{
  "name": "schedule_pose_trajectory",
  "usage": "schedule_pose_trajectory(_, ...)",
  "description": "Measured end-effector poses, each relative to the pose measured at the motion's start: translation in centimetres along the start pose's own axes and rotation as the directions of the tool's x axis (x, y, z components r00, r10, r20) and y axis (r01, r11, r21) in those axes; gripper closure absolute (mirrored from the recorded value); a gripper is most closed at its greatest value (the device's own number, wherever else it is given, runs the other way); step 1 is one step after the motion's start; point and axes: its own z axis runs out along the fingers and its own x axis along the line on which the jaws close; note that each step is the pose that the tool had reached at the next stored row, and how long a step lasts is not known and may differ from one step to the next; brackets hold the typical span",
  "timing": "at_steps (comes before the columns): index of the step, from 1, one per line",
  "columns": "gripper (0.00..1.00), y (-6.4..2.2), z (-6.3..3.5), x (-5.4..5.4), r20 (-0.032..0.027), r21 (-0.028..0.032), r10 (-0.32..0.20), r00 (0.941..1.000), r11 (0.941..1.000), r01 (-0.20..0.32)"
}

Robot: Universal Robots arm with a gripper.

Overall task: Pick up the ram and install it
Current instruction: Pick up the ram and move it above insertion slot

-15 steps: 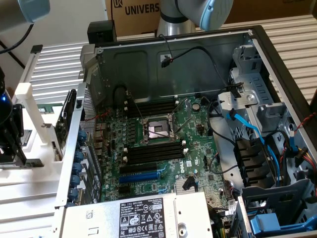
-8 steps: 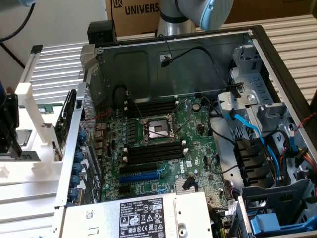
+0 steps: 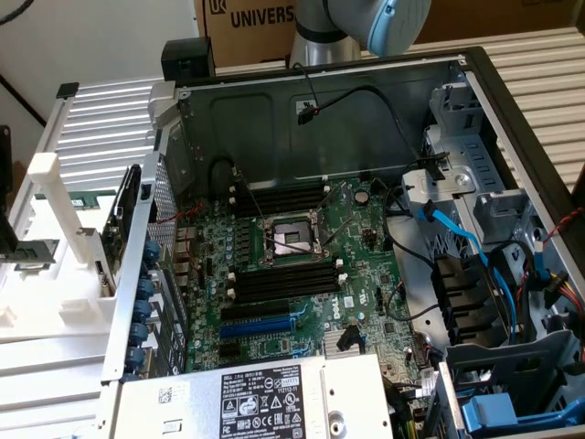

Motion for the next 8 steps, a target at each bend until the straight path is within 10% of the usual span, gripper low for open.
schedule_pose_trajectory(3, 0.88, 0.08, -1.75, -0.03, 0.0, 0.0, 0.003, 1.0, 1.0, -0.003)
schedule_pose_trajectory(8, 0.88, 0.11, -1.83, -0.05, 0.0003, 0.0011, 0.004, 1.0, 1.0, -0.004)
